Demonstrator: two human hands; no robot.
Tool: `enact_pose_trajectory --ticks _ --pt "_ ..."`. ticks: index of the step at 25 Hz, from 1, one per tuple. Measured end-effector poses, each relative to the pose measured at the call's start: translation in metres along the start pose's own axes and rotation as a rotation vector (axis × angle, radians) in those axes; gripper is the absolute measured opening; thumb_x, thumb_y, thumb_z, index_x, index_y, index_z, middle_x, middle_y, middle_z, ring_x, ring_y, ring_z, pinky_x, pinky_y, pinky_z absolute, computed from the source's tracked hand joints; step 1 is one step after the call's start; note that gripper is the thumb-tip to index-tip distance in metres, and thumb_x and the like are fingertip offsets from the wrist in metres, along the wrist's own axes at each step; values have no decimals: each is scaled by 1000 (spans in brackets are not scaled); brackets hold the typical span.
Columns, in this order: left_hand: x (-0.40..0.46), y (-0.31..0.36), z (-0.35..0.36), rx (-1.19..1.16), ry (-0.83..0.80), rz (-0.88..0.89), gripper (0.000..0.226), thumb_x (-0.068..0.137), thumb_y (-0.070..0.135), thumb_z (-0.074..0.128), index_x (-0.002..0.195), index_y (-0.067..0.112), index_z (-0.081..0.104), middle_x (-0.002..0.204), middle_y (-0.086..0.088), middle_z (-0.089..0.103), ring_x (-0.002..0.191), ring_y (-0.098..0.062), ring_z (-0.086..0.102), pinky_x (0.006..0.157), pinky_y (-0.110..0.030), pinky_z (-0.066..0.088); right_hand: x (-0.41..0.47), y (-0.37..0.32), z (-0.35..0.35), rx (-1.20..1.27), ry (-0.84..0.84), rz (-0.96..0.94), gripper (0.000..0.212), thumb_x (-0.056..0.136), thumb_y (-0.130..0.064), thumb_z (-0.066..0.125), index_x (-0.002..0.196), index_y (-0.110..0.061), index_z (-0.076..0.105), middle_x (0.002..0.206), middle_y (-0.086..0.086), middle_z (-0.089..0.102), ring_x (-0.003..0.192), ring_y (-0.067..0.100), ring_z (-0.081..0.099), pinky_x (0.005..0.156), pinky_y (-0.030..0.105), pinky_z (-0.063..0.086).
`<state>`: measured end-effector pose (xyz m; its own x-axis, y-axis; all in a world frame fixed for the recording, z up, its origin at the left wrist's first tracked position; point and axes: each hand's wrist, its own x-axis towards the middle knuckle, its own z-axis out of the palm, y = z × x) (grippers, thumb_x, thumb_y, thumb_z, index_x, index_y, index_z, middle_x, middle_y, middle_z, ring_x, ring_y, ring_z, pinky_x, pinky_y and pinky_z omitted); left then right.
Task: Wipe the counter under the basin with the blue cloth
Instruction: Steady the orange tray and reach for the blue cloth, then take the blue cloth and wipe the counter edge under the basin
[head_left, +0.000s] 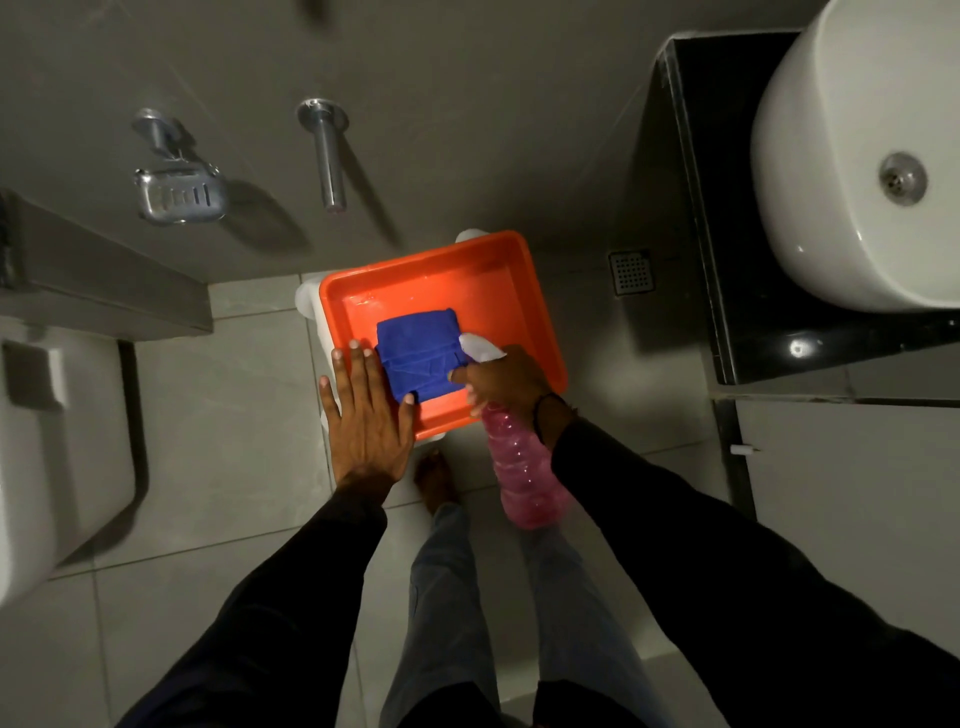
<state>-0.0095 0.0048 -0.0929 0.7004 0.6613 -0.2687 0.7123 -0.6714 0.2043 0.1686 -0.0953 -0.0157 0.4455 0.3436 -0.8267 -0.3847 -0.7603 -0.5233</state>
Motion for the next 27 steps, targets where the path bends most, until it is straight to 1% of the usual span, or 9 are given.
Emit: enact_pose_trajectory --ticks 2,5,8,11,15,19,21,24,27 --pt "1 0 1 -6 3 3 80 104 57 22 165 10 0 175 -11 2 163 -32 -1 130 -55 3 -3 -18 -16 198 51 -120 45 82 -17 81 125 -16 71 92 16 75 76 28 72 65 38 61" --pt "1 0 1 -15 -8 2 81 103 59 21 165 11 0 175 -11 1 163 -32 -1 131 -56 3 -4 -55 -39 248 270 -372 10 79 -24 80 88 -21 76 74 1 72 67 26 74 58 31 58" --pt "0 0 -1 -11 -13 -2 82 103 60 20 165 11 -2 175 -11 1 163 -32 -2 131 -57 5 -4 -70 -43 58 563 -707 10 87 -19 75 96 -14 75 67 -13 63 67 -1 69 64 13 53" --pt "1 -2 0 -11 -25 1 83 102 63 17 165 12 -3 175 -10 0 163 -32 -2 130 -58 5 0 -57 -35 -62 732 -888 6 91 -9 71 91 -3 70 63 -4 59 58 10 60 58 29 52" --pt "1 -2 -1 28 -45 18 83 102 62 18 165 11 -2 175 -11 0 162 -34 -2 129 -60 3 15 -28 -39 -90 671 -816 19 93 -28 68 100 -10 68 78 -3 67 71 20 69 70 44 59" --pt "0 3 -14 53 -101 17 84 102 62 17 165 10 -3 175 -11 -3 162 -32 -5 127 -64 -2 1 -4 -45 -99 571 -564 50 75 -63 78 113 -39 57 99 -17 67 90 2 67 76 14 51" --pt "4 2 -21 58 -116 22 83 102 61 16 165 9 -3 175 -12 -3 163 -33 -4 127 -65 -2 -13 21 -37 -69 633 -412 53 65 -67 81 100 -35 58 89 -15 68 78 -7 63 66 12 44" --pt "24 -3 -32 45 -79 69 80 104 56 20 165 9 -2 175 -13 0 163 -32 0 126 -62 -5 -31 48 -2 -19 662 -290 38 67 -66 71 67 -33 52 65 -11 56 59 2 54 57 20 37" --pt "55 -11 -41 -7 -62 194 73 106 47 25 164 4 14 172 -18 18 161 -35 15 128 -56 -4 -16 40 35 -145 480 -205 34 79 -52 77 74 -23 58 72 -9 62 72 17 60 64 24 40"
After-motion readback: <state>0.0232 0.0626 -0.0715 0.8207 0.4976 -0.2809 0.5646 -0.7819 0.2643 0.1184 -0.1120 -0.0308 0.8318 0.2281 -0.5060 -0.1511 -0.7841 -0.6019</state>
